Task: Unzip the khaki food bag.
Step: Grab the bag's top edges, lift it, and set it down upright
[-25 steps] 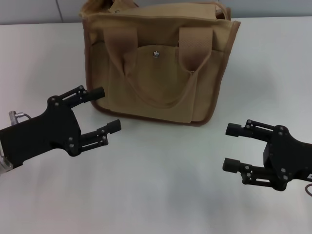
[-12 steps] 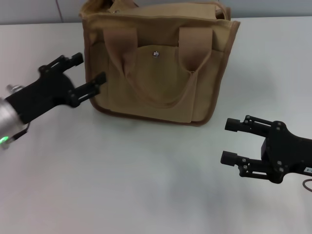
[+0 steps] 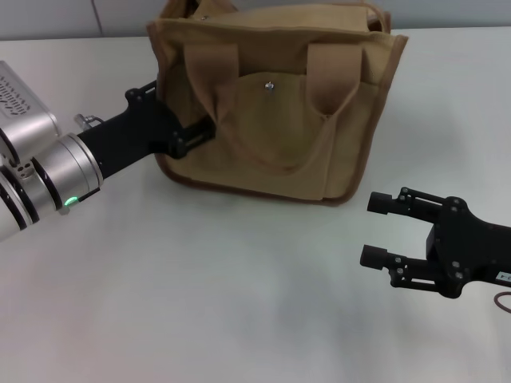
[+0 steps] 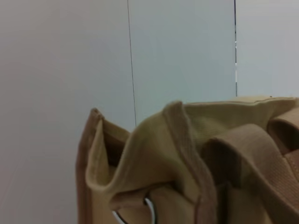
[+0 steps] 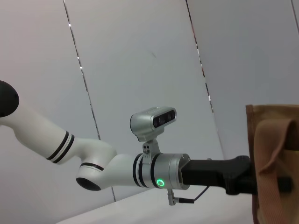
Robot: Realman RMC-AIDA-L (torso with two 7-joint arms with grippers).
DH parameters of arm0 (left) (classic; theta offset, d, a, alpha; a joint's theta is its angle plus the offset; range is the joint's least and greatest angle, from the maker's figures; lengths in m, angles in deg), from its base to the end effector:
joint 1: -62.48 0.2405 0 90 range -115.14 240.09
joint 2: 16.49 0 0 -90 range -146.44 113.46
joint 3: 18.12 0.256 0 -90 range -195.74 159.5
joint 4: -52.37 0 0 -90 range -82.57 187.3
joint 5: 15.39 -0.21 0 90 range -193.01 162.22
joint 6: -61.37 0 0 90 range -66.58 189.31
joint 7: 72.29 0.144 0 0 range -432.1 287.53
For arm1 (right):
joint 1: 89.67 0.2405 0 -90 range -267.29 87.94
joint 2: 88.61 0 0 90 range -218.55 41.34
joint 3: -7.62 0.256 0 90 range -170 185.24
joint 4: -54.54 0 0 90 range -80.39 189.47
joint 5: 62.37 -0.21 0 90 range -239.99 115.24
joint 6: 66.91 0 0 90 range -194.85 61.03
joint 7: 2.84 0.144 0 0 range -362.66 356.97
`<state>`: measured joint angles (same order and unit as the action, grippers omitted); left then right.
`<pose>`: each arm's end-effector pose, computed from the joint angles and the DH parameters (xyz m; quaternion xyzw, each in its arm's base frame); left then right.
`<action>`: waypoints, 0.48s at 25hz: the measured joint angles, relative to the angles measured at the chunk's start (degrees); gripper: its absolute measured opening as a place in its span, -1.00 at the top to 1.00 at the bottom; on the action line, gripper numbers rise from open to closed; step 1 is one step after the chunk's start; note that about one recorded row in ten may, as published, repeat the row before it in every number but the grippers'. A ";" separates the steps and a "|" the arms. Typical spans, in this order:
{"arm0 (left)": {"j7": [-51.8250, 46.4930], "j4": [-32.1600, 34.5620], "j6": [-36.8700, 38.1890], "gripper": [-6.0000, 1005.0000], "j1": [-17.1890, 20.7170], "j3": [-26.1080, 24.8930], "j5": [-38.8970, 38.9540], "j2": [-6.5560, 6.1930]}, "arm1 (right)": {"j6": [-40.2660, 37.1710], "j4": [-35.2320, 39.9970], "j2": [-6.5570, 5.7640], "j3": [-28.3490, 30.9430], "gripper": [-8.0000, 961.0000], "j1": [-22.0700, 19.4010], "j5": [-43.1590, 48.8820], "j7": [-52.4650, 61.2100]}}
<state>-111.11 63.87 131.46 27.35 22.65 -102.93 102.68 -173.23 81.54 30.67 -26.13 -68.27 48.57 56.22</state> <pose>-0.2649 0.3574 -0.0466 -0.8922 -0.1253 -0.2864 0.3261 0.2828 0.2457 -0.0082 -0.9096 0.1538 0.3742 0.0942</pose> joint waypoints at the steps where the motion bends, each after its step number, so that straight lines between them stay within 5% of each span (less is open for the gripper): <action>1: 0.38 -0.38 0.04 -0.32 0.00 -0.06 0.97 0.00 | 0.00 -0.01 0.02 0.01 -0.60 -0.06 0.00 0.00; 8: 4.96 -3.10 0.05 -0.27 -0.02 0.26 6.53 0.05 | 0.16 -0.12 0.07 0.00 -0.60 -0.23 0.01 0.00; 12: 4.60 -3.24 1.28 0.07 0.01 -0.11 6.88 0.03 | 0.18 -0.12 0.08 0.12 -0.60 -0.23 0.00 0.00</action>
<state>-106.51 60.62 132.74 27.36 22.55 -96.05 102.71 -173.05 81.43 30.75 -26.02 -68.50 48.58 56.22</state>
